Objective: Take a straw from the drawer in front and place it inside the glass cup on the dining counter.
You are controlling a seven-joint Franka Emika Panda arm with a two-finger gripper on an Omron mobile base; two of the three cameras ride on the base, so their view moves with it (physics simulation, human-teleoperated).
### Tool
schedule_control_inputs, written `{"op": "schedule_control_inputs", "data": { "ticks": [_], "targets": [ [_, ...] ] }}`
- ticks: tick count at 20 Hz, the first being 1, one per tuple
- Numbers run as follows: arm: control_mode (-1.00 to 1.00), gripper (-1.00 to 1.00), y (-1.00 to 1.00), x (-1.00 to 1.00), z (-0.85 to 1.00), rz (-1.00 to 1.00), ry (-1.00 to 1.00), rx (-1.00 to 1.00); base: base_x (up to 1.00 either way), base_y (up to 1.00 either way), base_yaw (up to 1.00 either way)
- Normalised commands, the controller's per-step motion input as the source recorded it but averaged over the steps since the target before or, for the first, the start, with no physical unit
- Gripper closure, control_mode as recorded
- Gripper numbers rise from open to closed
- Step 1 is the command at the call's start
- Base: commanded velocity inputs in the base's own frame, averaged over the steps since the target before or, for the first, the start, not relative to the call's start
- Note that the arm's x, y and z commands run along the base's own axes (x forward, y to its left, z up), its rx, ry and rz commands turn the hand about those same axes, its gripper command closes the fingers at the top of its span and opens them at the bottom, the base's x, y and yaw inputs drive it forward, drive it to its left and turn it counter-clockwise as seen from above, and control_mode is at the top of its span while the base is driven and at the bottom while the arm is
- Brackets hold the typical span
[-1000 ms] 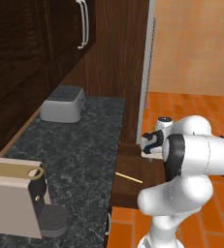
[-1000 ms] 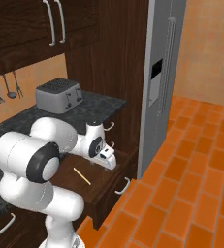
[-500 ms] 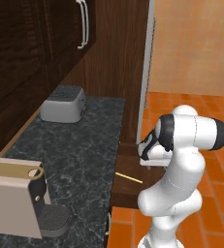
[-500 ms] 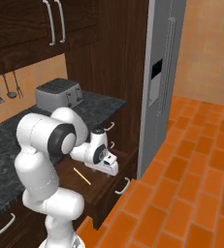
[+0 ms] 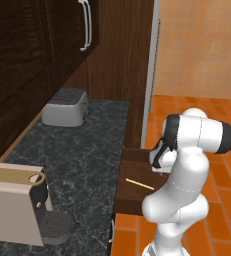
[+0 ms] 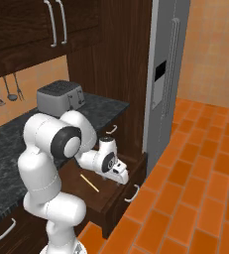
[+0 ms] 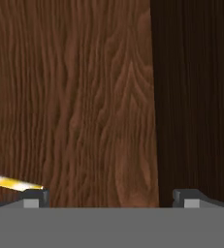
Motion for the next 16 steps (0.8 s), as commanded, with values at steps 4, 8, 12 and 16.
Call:
{"op": "schedule_control_inputs", "data": {
  "ticks": [4,8,12,16],
  "targets": [
    [-1.00,-1.00,-0.98,-0.54,0.00,0.00,0.00,-0.16,0.00,0.00,0.00],
    [-1.00,-1.00,-0.85,-0.48,0.06,0.00,0.00,-0.18,0.00,0.00,0.00],
    [-1.00,-1.00,0.22,-0.32,0.23,0.05,-0.06,-0.02,0.00,0.00,0.00],
    [-1.00,-1.00,0.99,-0.04,0.60,0.19,-0.09,0.00,0.00,0.00,0.00]
  ]
}}
